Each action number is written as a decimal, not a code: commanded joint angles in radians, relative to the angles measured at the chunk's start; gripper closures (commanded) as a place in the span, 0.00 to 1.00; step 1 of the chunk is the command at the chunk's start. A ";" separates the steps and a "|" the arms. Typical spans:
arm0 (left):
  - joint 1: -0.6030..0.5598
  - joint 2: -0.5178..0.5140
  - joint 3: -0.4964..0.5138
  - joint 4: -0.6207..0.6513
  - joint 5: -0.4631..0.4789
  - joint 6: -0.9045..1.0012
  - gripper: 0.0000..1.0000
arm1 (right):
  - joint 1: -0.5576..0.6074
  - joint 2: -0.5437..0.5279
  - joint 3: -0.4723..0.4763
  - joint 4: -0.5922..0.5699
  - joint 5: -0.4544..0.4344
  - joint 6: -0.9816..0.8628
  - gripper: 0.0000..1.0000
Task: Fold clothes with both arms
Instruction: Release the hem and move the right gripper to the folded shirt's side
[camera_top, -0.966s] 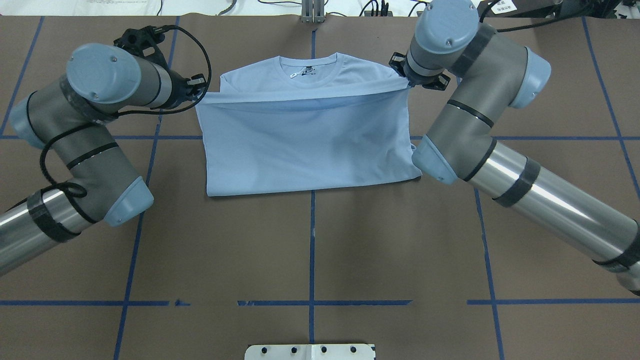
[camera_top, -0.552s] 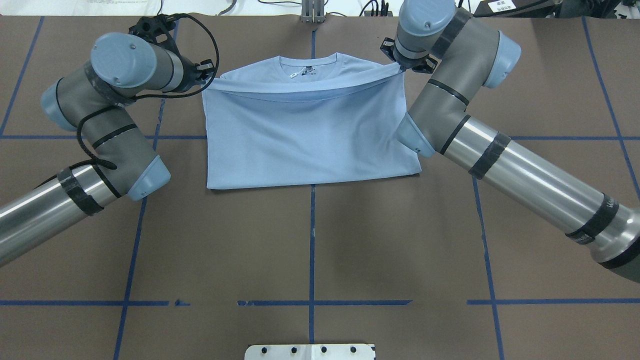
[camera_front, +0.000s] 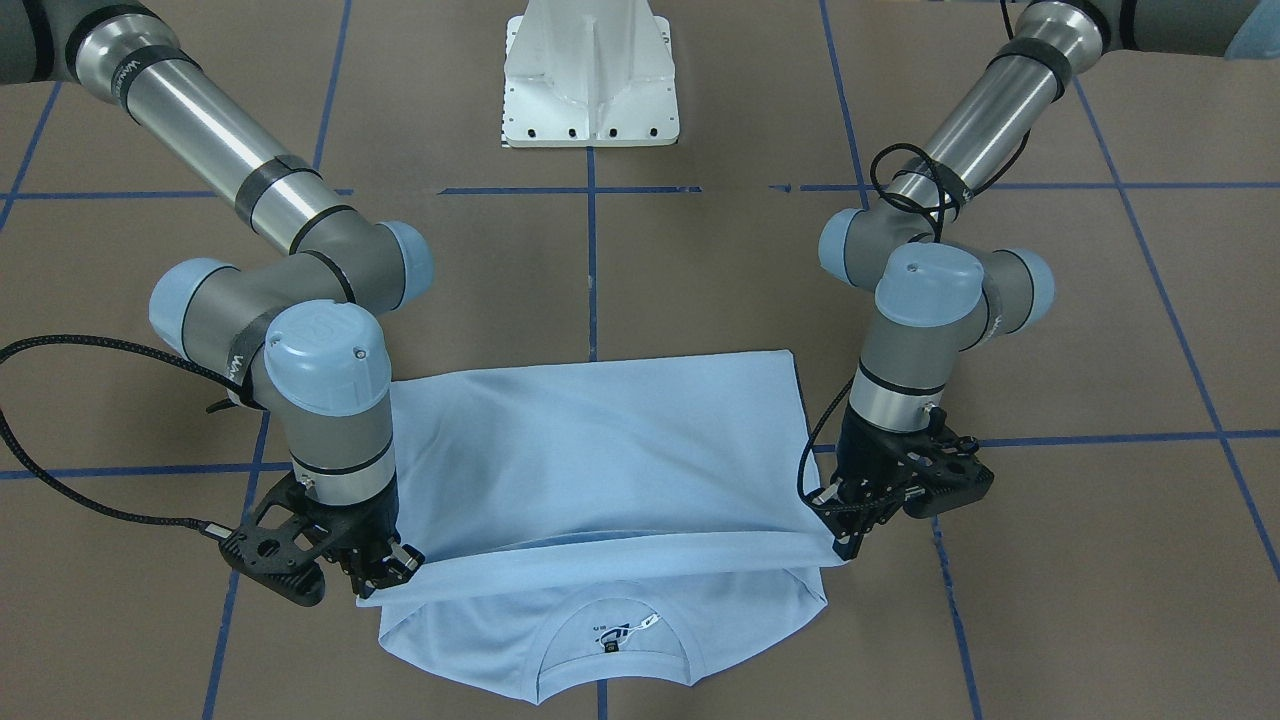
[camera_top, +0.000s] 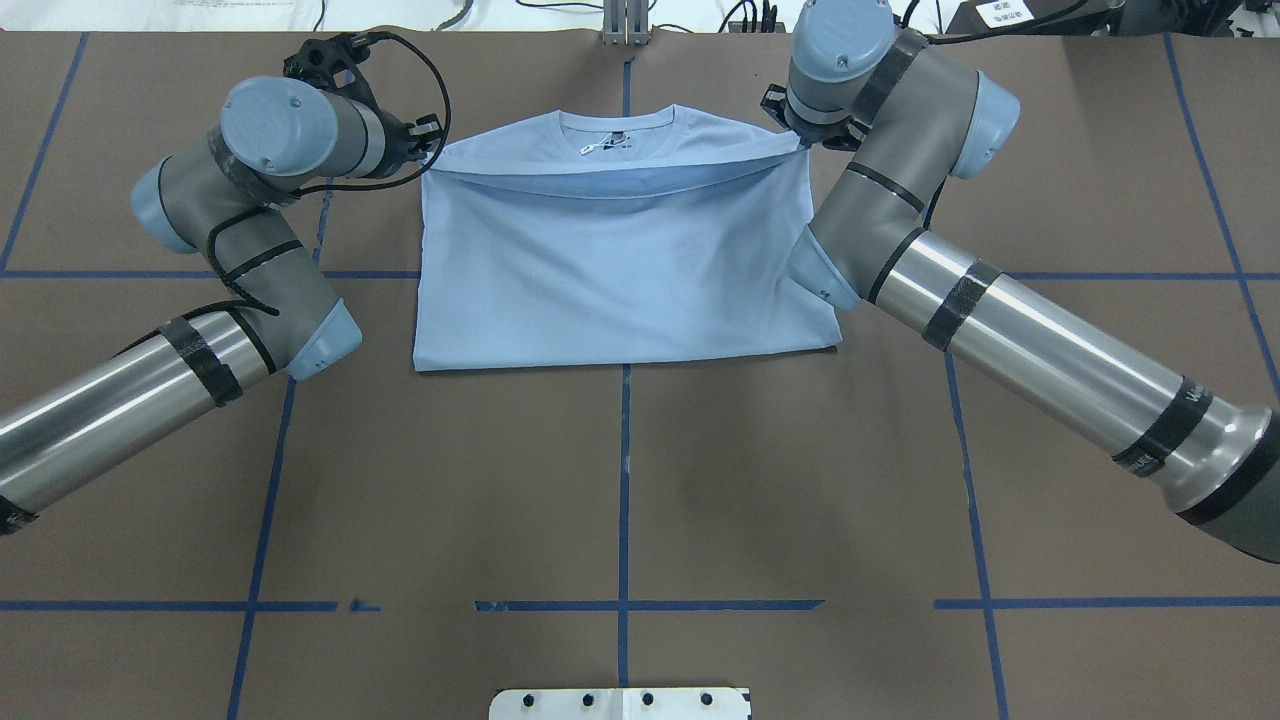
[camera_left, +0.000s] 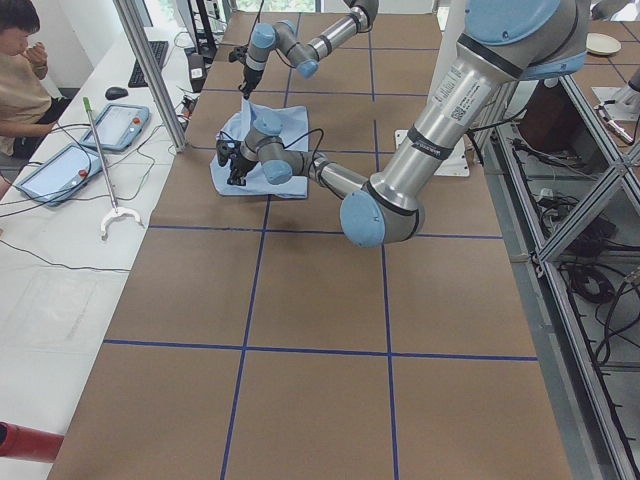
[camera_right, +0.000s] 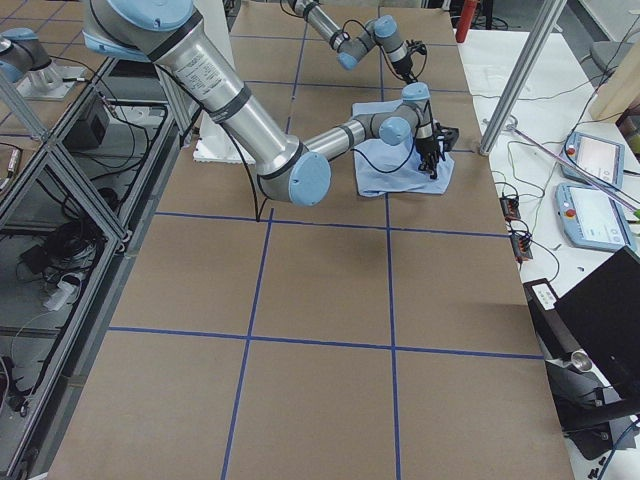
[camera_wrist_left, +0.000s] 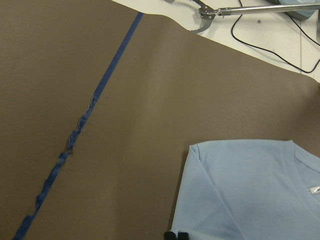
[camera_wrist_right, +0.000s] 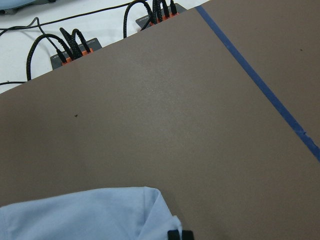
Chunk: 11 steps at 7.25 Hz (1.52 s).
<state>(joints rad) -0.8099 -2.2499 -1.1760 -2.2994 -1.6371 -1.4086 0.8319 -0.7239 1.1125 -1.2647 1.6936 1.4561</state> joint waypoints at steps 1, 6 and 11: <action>-0.003 -0.005 0.010 -0.008 0.000 -0.004 0.49 | 0.000 0.012 0.001 0.013 0.001 0.000 0.71; -0.029 0.039 -0.125 -0.021 -0.153 -0.082 0.29 | -0.124 -0.330 0.434 0.025 0.100 0.154 0.49; -0.029 0.110 -0.189 -0.054 -0.153 -0.081 0.31 | -0.217 -0.470 0.537 0.025 0.087 0.263 0.48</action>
<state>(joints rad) -0.8391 -2.1650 -1.3360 -2.3530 -1.7901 -1.4892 0.6204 -1.1912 1.6608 -1.2395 1.7877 1.7201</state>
